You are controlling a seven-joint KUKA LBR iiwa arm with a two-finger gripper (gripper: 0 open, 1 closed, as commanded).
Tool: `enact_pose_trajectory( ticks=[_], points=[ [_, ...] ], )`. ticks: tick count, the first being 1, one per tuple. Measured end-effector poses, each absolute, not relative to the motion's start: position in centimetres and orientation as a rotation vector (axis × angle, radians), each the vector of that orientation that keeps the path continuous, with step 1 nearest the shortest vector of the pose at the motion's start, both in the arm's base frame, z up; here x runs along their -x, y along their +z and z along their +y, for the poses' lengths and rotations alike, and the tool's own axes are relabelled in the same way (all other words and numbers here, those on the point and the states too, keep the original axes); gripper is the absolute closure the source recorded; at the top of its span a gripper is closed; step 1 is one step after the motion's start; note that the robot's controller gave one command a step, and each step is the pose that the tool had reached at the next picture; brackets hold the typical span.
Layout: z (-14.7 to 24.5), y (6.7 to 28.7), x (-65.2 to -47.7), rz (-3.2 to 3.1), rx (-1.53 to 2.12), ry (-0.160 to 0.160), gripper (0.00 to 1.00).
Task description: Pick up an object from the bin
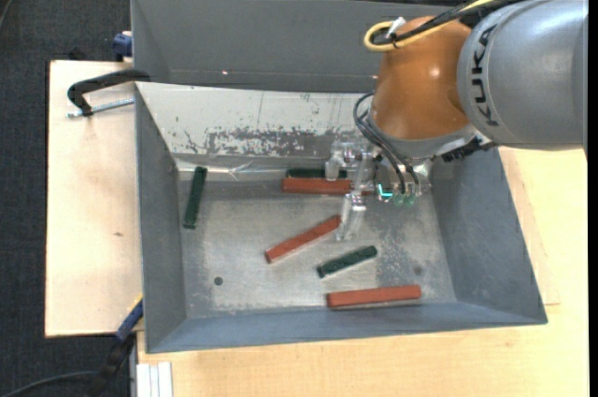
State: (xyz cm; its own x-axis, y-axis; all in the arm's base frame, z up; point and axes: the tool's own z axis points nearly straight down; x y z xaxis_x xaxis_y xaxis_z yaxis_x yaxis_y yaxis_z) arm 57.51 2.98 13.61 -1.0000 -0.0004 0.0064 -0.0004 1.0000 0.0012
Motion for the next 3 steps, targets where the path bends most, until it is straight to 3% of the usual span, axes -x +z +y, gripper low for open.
enact_pose_trajectory(
  ticks=[1,2,3],
  points=[
    [1.8,7.0,-54.8,-3.081,-0.604,-0.002,0.00],
    [1.9,7.3,-55.0,-3.086,-0.603,-0.001,1.00],
    [-1.2,20.7,-56.1,-3.096,-0.613,0.005,1.00]
  ],
)
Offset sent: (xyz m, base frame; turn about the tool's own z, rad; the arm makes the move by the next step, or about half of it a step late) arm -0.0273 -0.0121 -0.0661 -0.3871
